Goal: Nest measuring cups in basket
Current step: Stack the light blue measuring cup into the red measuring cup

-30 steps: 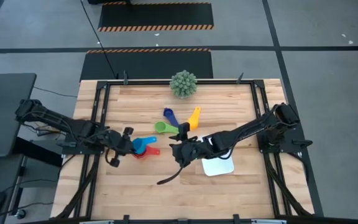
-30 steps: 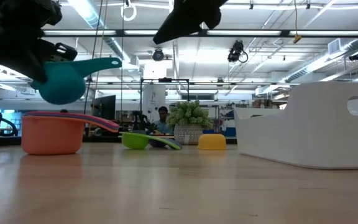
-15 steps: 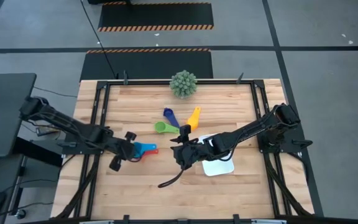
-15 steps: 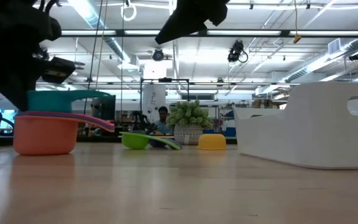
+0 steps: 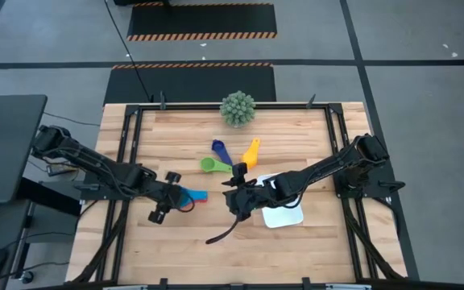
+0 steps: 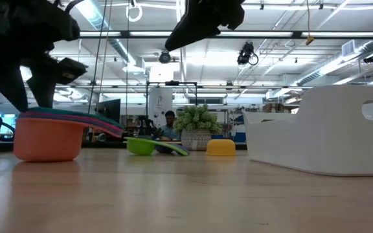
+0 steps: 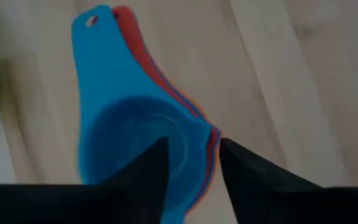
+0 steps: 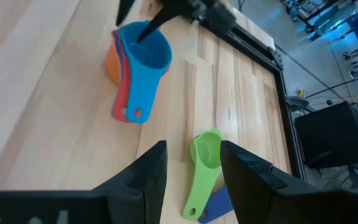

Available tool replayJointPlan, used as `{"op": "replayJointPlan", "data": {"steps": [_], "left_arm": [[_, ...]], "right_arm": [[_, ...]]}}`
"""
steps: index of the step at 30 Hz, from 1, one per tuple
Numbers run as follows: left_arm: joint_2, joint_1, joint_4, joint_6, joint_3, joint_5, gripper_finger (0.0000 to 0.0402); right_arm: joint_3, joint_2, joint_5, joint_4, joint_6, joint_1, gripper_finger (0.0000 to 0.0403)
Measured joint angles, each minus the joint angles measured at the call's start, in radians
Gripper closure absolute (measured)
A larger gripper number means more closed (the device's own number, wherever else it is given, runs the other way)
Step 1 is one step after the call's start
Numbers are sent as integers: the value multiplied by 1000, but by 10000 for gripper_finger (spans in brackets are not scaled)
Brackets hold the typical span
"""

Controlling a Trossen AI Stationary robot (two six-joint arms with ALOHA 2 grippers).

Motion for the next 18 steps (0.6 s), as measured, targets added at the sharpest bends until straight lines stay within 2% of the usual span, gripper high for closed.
{"op": "replayJointPlan", "data": {"steps": [7, 12, 18], "left_arm": [[-1, 1, -56, -56, 72, -52, 234], [-1, 21, -49, -115, 45, -141, 234], [0, 91, 36, -129, 22, -131, 238]], "right_arm": [[0, 0, -58, -17, 15, -15, 246], [0, 0, -54, -105, 25, -15, 246], [-23, -21, -50, -155, 55, -15, 246]]}}
